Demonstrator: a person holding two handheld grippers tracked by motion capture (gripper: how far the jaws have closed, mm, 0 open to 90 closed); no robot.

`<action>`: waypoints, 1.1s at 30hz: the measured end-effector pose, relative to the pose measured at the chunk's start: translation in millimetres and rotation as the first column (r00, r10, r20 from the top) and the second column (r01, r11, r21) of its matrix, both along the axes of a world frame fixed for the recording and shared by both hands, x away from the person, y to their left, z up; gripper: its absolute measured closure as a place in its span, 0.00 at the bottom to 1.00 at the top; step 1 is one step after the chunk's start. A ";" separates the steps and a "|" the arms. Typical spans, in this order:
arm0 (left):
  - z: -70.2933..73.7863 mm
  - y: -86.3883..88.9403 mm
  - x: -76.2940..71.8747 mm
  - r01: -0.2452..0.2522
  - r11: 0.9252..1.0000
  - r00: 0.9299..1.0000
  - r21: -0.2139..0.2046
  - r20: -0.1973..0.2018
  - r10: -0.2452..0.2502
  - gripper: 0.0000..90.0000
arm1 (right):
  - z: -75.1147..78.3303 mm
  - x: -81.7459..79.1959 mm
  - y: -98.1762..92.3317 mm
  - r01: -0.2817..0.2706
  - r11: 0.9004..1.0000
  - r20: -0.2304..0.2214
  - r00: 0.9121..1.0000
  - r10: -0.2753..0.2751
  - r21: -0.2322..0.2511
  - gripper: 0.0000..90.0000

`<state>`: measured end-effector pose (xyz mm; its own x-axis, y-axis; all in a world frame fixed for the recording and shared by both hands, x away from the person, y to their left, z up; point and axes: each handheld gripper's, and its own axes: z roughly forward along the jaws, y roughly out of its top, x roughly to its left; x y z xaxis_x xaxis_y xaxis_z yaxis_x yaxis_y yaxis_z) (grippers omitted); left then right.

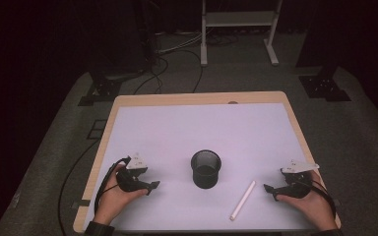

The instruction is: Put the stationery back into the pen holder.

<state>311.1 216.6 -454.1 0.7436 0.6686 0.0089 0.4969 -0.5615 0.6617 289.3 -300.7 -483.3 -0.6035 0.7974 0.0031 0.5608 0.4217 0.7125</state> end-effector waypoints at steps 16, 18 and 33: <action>-24.7 22.3 -11.9 0.000 0.998 0.997 -0.068 0.076 0.005 0.16 | 0.5 -0.6 -0.4 0.003 1.000 0.001 1.000 -0.003 0.000 0.10; -24.9 22.1 -12.0 0.000 0.998 0.997 -0.068 0.077 0.005 0.16 | 0.9 -1.2 0.0 0.003 1.000 0.003 1.000 -0.003 0.000 0.13; -26.3 20.4 -8.6 -0.067 0.997 0.996 -0.043 0.061 0.069 0.01 | 19.2 -10.7 4.8 -0.088 0.996 0.012 0.996 0.089 -0.018 0.41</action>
<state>302.5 236.9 -480.5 0.6953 0.7182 0.0259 0.4897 -0.4998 0.7144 278.7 -295.9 -464.0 -0.6715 0.7407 -0.0188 0.5114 0.4816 0.7117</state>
